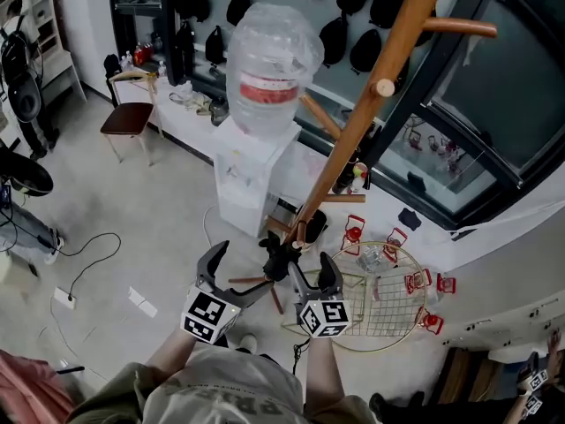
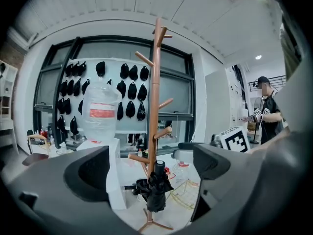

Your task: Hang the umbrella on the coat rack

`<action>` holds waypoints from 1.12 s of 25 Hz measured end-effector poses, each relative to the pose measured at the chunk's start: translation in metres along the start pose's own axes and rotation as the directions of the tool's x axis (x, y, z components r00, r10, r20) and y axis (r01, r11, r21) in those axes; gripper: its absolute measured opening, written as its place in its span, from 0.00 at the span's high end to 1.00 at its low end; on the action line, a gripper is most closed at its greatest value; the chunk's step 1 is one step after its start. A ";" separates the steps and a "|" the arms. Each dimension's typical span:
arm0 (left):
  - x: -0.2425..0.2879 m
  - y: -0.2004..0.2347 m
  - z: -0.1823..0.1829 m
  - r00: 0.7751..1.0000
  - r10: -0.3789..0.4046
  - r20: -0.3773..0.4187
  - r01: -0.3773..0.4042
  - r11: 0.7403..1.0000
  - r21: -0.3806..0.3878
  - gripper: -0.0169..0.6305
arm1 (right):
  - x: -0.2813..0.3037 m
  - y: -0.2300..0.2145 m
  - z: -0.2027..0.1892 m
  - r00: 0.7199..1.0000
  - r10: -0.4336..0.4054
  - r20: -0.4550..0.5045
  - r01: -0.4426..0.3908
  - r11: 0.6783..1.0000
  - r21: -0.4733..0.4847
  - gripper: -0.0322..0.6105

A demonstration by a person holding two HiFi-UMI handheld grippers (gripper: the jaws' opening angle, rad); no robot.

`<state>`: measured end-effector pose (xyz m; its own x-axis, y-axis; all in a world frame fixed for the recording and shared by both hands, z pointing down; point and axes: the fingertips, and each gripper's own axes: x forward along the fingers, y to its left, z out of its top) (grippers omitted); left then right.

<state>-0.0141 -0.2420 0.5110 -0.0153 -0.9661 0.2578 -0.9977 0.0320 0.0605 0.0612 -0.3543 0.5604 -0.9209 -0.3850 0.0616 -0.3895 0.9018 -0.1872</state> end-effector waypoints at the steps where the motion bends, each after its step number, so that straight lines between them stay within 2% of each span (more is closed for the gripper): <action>1: -0.001 0.002 0.003 1.000 0.018 0.015 -0.018 1.000 -0.001 0.17 | -0.008 0.004 0.015 0.999 0.000 0.040 0.001 1.000 -0.006 0.40; 5: -0.003 0.004 0.019 0.994 0.068 0.087 -0.070 0.997 0.021 0.17 | -0.037 0.013 0.062 0.987 -0.034 0.155 0.036 0.999 -0.011 0.40; 9: -0.009 0.003 0.040 0.983 0.099 0.157 -0.105 0.994 0.029 0.18 | -0.056 0.022 0.089 0.978 -0.069 0.199 0.080 0.996 -0.048 0.42; 10: -0.010 0.003 0.043 0.980 0.106 0.167 -0.113 0.993 0.032 0.18 | -0.060 0.023 0.095 0.976 -0.077 0.205 0.093 0.993 -0.072 0.44; 11: -0.010 0.003 0.046 0.976 0.121 0.179 -0.129 0.991 0.033 0.21 | -0.064 0.024 0.100 0.973 -0.085 0.215 0.107 0.990 -0.093 0.51; 12: -0.012 0.005 0.050 0.969 0.144 0.200 -0.153 0.988 0.031 0.31 | -0.069 0.025 0.105 0.969 -0.094 0.230 0.121 0.987 -0.108 0.61; 13: -0.015 0.008 0.054 0.958 0.173 0.227 -0.183 0.983 0.023 0.53 | -0.072 0.025 0.110 0.963 -0.106 0.247 0.139 0.983 -0.118 0.63; 14: -0.019 0.010 0.059 0.946 0.202 0.254 -0.211 0.977 0.010 0.72 | -0.076 0.024 0.116 0.956 -0.122 0.266 0.160 0.979 -0.126 0.69; 15: -0.022 0.013 0.063 0.934 0.226 0.275 -0.234 0.972 -0.005 0.79 | -0.079 0.023 0.121 0.949 -0.139 0.284 0.184 0.973 -0.138 0.78; 17: -0.026 0.016 0.069 0.917 0.260 0.304 -0.267 0.964 -0.020 0.93 | -0.085 0.024 0.131 0.935 -0.162 0.316 0.222 0.961 -0.165 0.90; 18: -0.027 0.016 0.072 0.911 0.263 0.318 -0.270 0.963 -0.023 0.96 | -0.086 0.025 0.134 0.931 -0.164 0.327 0.232 0.956 -0.180 0.95; 23: -0.025 0.012 0.080 0.913 0.230 0.338 -0.241 0.971 -0.009 0.96 | -0.088 0.037 0.145 0.921 -0.155 0.356 0.251 0.938 -0.240 0.95; 28: -0.023 0.006 0.090 0.905 0.203 0.374 -0.217 0.976 -0.003 0.96 | -0.086 0.040 0.151 0.916 -0.152 0.372 0.253 0.937 -0.241 0.95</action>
<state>-0.0258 -0.2425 0.4186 -0.2413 -0.9636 -0.1152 -0.9702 0.2422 0.0062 0.1275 -0.3151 0.3992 -0.7781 -0.5626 -0.2795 -0.6020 0.7948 0.0760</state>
